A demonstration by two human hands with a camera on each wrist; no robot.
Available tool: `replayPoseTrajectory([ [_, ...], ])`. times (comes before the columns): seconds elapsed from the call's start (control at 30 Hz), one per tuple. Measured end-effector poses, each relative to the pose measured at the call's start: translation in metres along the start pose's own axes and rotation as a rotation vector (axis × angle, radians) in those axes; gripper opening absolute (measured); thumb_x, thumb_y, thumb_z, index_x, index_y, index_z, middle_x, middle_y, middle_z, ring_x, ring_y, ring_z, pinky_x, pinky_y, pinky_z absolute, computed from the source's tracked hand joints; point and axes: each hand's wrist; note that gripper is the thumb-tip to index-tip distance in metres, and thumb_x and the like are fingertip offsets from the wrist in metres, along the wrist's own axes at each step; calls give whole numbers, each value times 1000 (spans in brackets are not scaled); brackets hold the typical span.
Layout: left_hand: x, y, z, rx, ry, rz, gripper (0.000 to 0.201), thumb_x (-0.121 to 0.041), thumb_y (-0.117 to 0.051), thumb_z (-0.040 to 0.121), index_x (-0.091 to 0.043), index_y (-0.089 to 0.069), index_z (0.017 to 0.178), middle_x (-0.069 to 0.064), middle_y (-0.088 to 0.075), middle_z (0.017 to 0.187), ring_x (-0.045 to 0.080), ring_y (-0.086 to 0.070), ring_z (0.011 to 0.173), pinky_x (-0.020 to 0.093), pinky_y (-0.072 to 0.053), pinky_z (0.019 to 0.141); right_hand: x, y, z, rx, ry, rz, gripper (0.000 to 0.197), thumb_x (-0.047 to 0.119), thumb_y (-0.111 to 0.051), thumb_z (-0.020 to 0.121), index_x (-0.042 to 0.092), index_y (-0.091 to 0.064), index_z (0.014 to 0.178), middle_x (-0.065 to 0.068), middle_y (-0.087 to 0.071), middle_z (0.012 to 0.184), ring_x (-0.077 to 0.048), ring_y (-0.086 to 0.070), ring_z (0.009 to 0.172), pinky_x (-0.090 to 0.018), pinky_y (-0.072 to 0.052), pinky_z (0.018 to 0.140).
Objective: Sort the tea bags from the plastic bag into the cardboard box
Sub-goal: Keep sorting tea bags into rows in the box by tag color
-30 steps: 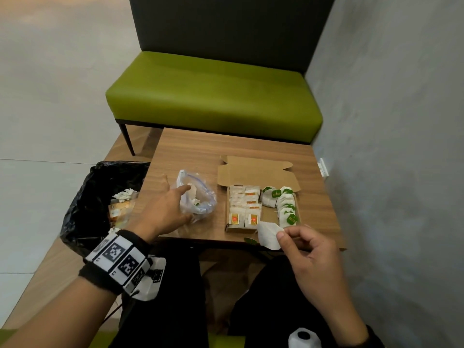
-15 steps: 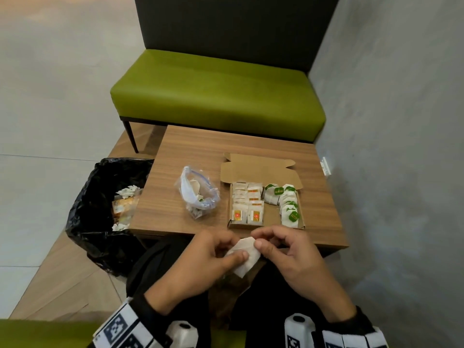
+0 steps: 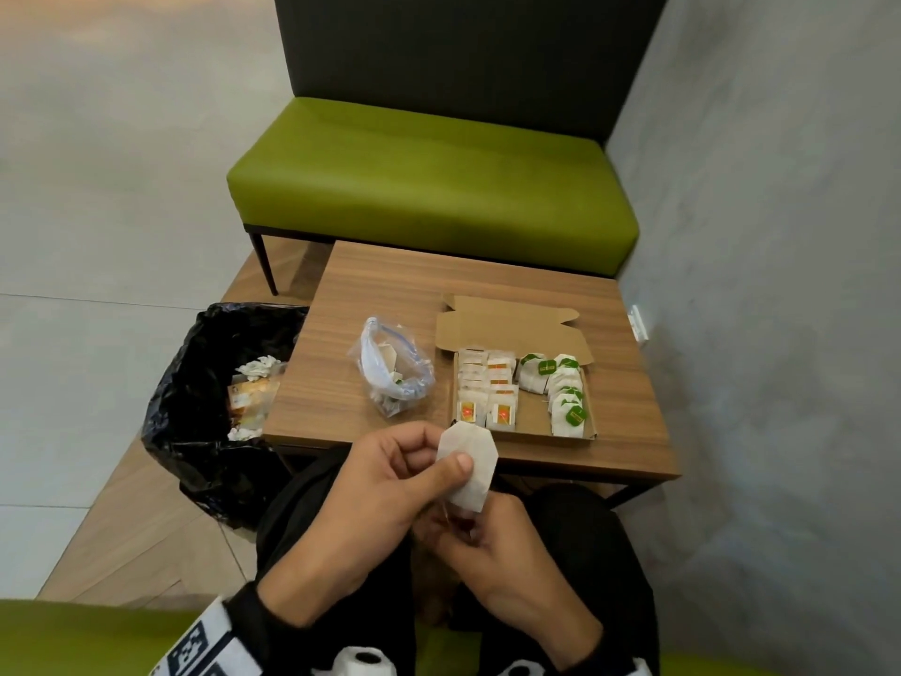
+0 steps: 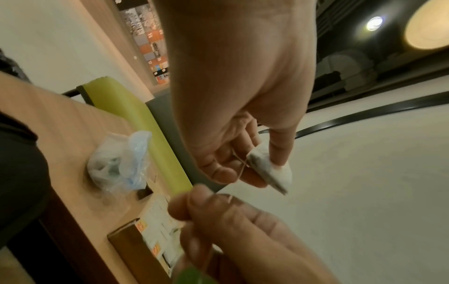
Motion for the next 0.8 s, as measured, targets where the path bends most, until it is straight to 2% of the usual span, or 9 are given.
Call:
replayPoseTrajectory([
  [0.1,-2,7,2,-65,-24,51,21,-15,-71,80,1,-71,92,22,-74,87,24,-68,77,29,-55,75,0,4,-6,78,-28,-17,15,35,-70,87,21,-77,88,1,-70,90,-25,-67,83,-50,-55,78],
  [0.17,-2,10,3,-98,-23,97,20,-18,-71,81,-2,-72,93,19,-75,87,25,-70,81,33,-55,81,1,7,-10,103,-30,14,9,30,-71,89,24,-78,87,6,-67,88,-19,-63,78,-39,-52,74],
  [0.23,-3,12,4,-132,-32,186,12,-15,-71,85,-5,-72,92,13,-77,84,22,-72,81,30,-56,81,2,11,-15,121,-29,61,9,27,-71,91,22,-78,87,10,-66,85,-11,-60,75,-31,-49,71],
  [0.3,-3,15,6,-160,-53,294,7,-14,-71,87,-9,-72,91,8,-77,81,21,-74,80,26,-58,76,2,15,-20,137,-50,125,10,27,-70,92,22,-78,88,9,-66,85,-11,-61,72,-30,-50,70],
  [0.4,-3,19,9,-220,-57,327,6,-12,-73,85,-6,-71,87,9,-76,75,25,-73,68,24,-58,59,6,20,-26,171,-78,237,10,28,-70,92,22,-77,91,4,-69,85,-16,-60,60,-37,-51,63],
  [0.47,-2,21,11,-248,-21,315,11,-10,-75,84,-2,-68,85,11,-74,70,21,-70,56,18,-51,49,8,23,-28,190,-83,304,11,27,-71,91,19,-78,93,-2,-69,80,-13,-58,53,-32,-51,57],
  [0.57,1,27,14,-235,63,323,19,-14,-77,81,-3,-62,79,12,-72,65,16,-67,52,20,-47,48,11,24,-29,212,-66,390,13,23,-72,88,13,-77,95,-7,-65,76,-11,-50,47,-25,-52,49],
  [0.7,6,33,16,-214,150,225,27,-22,-78,72,-5,-57,73,15,-70,61,18,-67,52,24,-49,48,15,24,-29,263,-40,407,16,23,-69,91,13,-77,101,5,-64,84,-9,-52,52,-23,-50,45],
  [0.8,6,37,18,-245,180,125,28,-25,-75,68,-5,-56,71,14,-67,59,19,-66,48,25,-50,44,12,25,-28,269,-62,384,23,26,-65,94,17,-75,113,7,-59,88,-9,-55,61,-22,-51,46],
])
Point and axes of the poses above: each hand's wrist, its own z-axis towards the middle knuckle, its own y-axis out of the back of the hand, x = y × z
